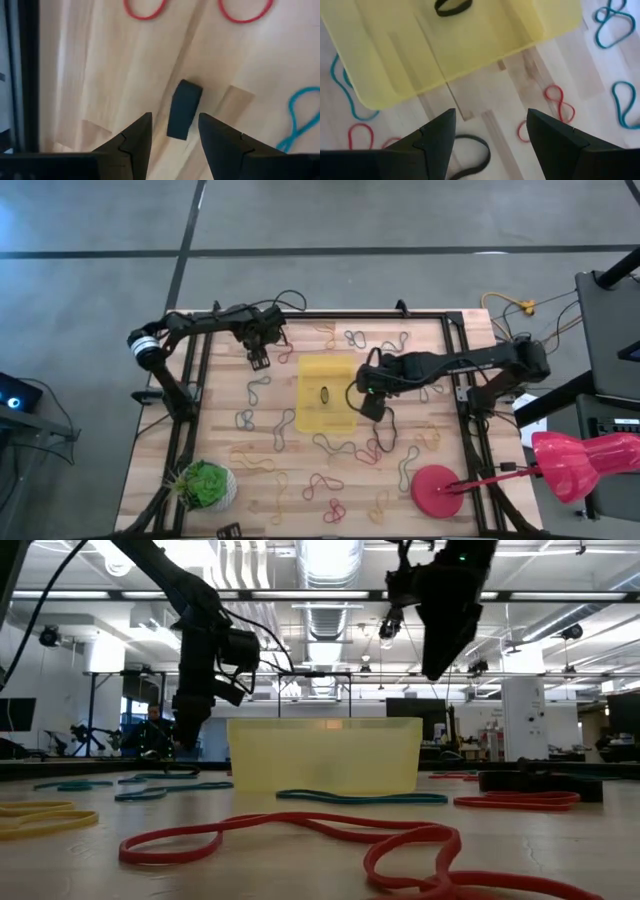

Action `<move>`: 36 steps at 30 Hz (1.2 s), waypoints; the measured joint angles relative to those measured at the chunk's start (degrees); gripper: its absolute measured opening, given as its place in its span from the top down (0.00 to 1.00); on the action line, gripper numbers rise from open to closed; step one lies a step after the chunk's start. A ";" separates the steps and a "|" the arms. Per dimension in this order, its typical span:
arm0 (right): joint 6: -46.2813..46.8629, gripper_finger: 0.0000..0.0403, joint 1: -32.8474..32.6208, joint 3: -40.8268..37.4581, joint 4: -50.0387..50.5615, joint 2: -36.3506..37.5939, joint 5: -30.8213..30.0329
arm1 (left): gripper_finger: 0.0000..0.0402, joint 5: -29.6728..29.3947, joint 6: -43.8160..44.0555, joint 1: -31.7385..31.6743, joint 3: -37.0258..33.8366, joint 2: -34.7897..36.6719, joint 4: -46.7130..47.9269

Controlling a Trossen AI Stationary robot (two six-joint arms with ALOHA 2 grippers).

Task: Pick and place rubber bands into bin
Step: Put the black rubber band into the yellow bin

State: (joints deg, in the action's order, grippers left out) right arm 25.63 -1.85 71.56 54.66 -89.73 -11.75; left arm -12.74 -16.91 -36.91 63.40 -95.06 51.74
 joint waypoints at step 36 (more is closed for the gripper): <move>0.15 0.43 0.77 4.12 2.20 -3.14 1.21 | 1.00 -2.73 1.71 0.98 2.45 -4.30 0.18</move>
State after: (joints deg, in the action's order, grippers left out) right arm 25.79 -1.08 75.68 56.86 -92.87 -10.54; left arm -15.47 -15.20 -35.93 65.85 -99.36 51.92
